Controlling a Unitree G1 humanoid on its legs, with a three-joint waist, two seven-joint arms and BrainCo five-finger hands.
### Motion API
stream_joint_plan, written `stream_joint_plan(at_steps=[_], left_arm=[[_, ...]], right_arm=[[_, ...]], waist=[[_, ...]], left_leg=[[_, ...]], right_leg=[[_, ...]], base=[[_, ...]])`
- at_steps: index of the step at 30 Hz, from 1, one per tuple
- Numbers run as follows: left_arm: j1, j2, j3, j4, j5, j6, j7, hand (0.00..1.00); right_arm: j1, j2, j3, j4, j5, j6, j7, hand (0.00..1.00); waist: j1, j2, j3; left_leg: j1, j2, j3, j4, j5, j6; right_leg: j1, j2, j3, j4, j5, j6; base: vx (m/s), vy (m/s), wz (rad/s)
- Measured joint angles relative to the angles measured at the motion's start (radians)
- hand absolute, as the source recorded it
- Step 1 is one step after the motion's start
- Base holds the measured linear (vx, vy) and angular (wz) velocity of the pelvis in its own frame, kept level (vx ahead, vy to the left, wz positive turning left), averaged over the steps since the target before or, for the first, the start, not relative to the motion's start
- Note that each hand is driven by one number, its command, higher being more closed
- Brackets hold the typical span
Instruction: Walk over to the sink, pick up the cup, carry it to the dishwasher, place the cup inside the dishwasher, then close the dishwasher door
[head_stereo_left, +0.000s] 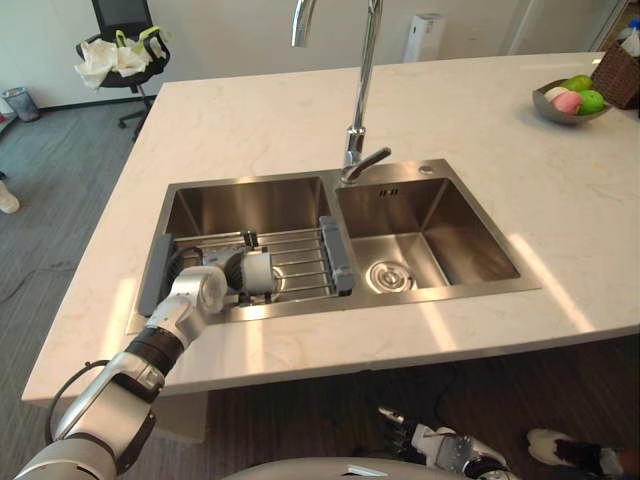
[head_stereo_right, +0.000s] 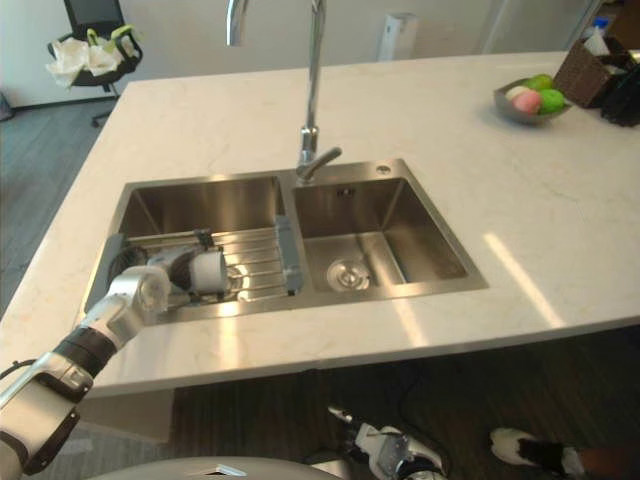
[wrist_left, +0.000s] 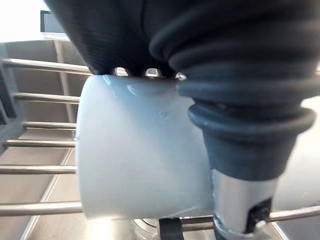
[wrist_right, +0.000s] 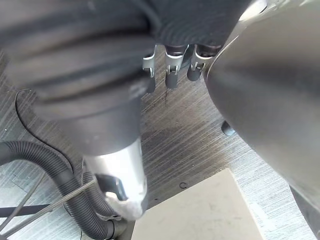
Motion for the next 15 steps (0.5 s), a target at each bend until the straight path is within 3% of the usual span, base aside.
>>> stream_joint_plan(at_steps=[10, 15], left_arm=[[-0.005, -0.006, 0.007, 0.054, 0.020, -0.016, -0.042, 1.00], [-0.004, -0.007, -0.002, 0.068, 0.013, -0.051, 0.002, 1.00]], right_arm=[[0.017, 0.005, 0.009, -0.001, -0.010, -0.018, 0.001, 0.00], [0.018, 0.005, 0.009, -0.001, -0.010, -0.020, 0.001, 0.00]], waist=[[-0.003, 0.002, -0.016], [-0.003, 0.007, -0.020]], left_leg=[[0.015, -0.002, 0.019, 0.000, -0.010, -0.002], [0.015, -0.004, 0.015, 0.000, -0.010, -0.002]], right_leg=[[0.002, 0.001, 0.022, 0.000, -0.001, 0.002], [0.003, 0.000, 0.019, 0.000, -0.002, 0.003]], base=[[-0.01, -0.005, -0.07], [0.00, 0.000, 0.00]])
